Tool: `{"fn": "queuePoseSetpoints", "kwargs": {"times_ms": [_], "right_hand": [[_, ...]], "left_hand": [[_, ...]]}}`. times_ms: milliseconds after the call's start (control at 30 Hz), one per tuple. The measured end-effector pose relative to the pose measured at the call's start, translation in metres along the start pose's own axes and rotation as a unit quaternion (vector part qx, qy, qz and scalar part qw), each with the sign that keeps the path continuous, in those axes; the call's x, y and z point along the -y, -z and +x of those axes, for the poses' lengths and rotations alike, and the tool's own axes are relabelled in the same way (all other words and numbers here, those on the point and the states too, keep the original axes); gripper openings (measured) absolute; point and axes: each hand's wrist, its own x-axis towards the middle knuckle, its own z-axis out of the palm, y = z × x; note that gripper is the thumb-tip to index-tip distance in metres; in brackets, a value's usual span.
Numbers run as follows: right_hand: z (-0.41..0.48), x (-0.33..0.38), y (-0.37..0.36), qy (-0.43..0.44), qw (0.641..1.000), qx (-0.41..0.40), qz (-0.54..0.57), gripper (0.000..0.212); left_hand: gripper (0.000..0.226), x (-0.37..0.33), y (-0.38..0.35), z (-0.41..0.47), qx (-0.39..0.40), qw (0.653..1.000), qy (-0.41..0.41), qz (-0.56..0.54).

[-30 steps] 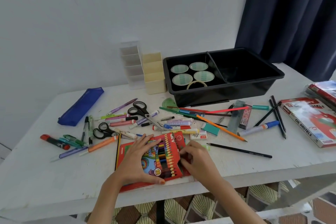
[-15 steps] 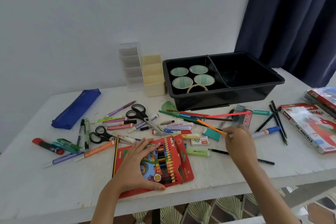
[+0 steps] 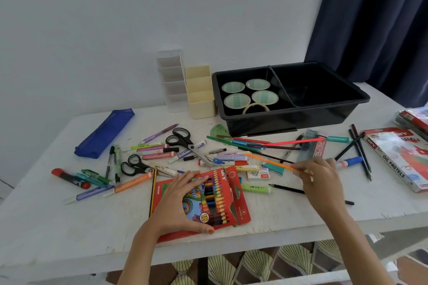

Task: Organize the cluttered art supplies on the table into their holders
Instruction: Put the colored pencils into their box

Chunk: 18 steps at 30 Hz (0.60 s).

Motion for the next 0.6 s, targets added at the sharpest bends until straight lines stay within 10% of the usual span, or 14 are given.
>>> {"fn": "queuePoseSetpoints", "kwargs": {"times_ms": [600], "right_hand": [[-0.051,0.070,-0.024,0.136,0.967,0.209,0.054,0.017]], "left_hand": [[0.109,-0.005,-0.003,-0.006,0.011,1.000,-0.013,0.010]]}}
